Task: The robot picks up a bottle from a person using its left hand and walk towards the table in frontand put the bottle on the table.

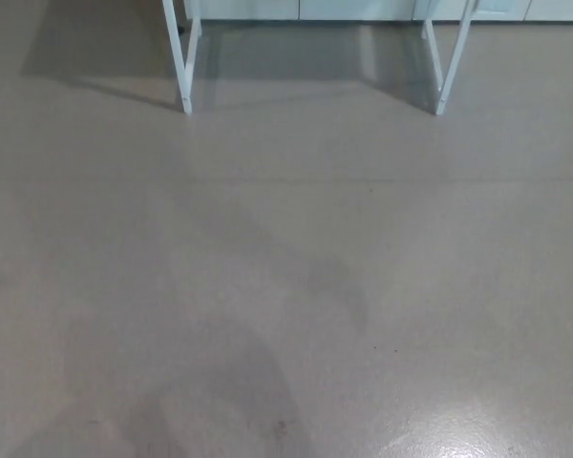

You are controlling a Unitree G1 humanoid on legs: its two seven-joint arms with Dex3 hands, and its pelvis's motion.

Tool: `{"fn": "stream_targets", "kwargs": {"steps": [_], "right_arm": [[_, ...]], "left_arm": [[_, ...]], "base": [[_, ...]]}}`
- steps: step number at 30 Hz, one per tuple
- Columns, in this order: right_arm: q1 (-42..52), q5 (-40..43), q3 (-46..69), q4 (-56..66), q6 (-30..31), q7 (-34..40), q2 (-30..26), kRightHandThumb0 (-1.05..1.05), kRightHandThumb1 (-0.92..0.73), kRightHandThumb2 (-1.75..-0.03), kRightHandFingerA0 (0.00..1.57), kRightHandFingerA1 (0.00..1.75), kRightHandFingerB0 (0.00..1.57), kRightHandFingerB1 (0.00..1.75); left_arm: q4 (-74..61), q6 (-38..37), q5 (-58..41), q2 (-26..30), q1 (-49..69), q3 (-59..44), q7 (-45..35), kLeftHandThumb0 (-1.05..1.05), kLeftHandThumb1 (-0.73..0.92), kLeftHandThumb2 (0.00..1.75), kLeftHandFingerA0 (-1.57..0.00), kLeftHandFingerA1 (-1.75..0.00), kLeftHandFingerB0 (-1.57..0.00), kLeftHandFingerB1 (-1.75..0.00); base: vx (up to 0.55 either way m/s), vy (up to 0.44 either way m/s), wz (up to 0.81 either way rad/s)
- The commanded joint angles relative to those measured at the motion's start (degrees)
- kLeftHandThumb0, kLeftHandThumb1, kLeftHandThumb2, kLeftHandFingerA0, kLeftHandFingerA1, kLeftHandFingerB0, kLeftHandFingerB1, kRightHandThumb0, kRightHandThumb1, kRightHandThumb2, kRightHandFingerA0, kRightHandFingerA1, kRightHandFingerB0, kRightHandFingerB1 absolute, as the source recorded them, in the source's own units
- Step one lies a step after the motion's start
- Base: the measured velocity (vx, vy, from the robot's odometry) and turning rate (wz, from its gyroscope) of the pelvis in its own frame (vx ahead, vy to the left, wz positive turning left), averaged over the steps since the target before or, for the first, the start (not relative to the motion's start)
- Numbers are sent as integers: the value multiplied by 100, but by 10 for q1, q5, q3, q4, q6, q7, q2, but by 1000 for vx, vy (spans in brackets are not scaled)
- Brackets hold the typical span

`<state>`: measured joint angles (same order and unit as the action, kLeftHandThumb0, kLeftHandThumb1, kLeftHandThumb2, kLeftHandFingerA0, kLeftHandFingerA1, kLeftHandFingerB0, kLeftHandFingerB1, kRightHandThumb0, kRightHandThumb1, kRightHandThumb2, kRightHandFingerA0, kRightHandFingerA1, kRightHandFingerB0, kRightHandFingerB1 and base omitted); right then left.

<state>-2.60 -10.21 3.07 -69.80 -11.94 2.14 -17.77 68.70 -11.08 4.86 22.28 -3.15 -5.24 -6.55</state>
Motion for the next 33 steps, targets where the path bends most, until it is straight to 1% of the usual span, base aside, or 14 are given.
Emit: {"fn": "stream_targets", "kwargs": {"steps": [1, 4, 5, 10, 11, 13, 14, 15, 19, 20, 21, 22, 26, 33], "right_arm": [[-3, 6, 3, -11, -27, 10, -11, -52, -62, -89, 54, 56, 39, 50], [-4, 6, 3, -14, -27, 10, -12, -53, -61, -88, 54, 56, 40, 50], [-4, 7, 3, -15, -29, 8, -12, -53, -61, -88, 53, 56, 40, 50], [-6, 5, 2, -17, -35, 8, -14, -52, -61, -88, 53, 56, 41, 50], [-6, 5, 1, -17, -35, 8, -14, -53, -61, -89, 54, 57, 40, 51], [-6, 2, -1, -18, -34, 11, -14, -54, -61, -90, 55, 57, 40, 50], [-7, 1, -2, -18, -32, 11, -16, -54, -61, -90, 55, 57, 40, 50], [-8, 2, -2, -18, -31, 9, -17, -53, -62, -89, 54, 56, 39, 50], [-8, -2, -8, -18, -30, 9, -18, -52, -62, -88, 53, 56, 41, 50], [-10, -1, -7, -19, -26, 9, -17, -52, -61, -88, 53, 56, 41, 50], [-10, 0, -7, -21, -25, 8, -17, -47, -74, -63, 60, 44, 46, 38], [-10, 1, -6, -22, -24, 7, -17, -47, -73, -63, 60, 44, 47, 38], [-11, 0, -6, -27, -23, 5, -20, -47, -74, -63, 60, 44, 48, 38], [-15, -8, -12, -33, -15, 1, -21, -47, -73, -62, 62, 44, 49, 38]], "left_arm": [[10, -30, 0, 11, -2, 0, -5, -42, 61, 58, -44, -47, -24, -32], [12, -32, 2, 10, 0, 2, -6, -41, 61, 58, -39, -43, -24, -31], [12, -32, 0, 9, 0, 1, -8, -30, 43, 92, -31, -60, -10, -49], [15, -38, -3, 7, 1, -2, -6, -30, 42, 92, -30, -59, -9, -48], [11, -51, -11, 6, 5, -8, -22, -42, 58, 58, -33, -42, -20, -30], [-1, -73, -21, 4, 9, -14, -41, -44, 54, 57, -29, -40, -19, -28], [-8, -88, -32, -2, 12, -22, -53, -44, 54, 57, -29, -40, -19, -28], [-16, -101, -39, -6, 17, -27, -61, -52, 41, 71, -24, -47, -12, -38], [-70, -135, -62, -19, 37, -42, -96, -60, 40, 69, -15, -42, -8, -35], [-95, -144, -75, -24, 43, -49, -113, -32, 25, 84, -1, -50, 0, -49], [-169, -161, -102, -30, 66, -52, -151, -33, 24, 84, 0, -50, 0, -49], [-223, -165, -117, -33, 84, -51, -172, -66, 41, 72, -8, -39, -5, -31], [-453, -124, -174, -14, 153, -28, -243, -65, 41, 78, -7, -29, -6, -19], [-804, -13, -265, 81, 221, 17, -323, -56, 35, 78, -3, -37, -2, -22]], "base": [[0, 0, 0], [0, 0, 0], [0, 0, 0], [0, 0, 0], [0, 0, 0], [0, 0, 0], [0, 0, 0], [0, 0, 0], [0, 0, 0], [0, 0, 0], [0, 0, 0], [0, 0, 0], [0, 0, 0], [0, 0, 0]]}}
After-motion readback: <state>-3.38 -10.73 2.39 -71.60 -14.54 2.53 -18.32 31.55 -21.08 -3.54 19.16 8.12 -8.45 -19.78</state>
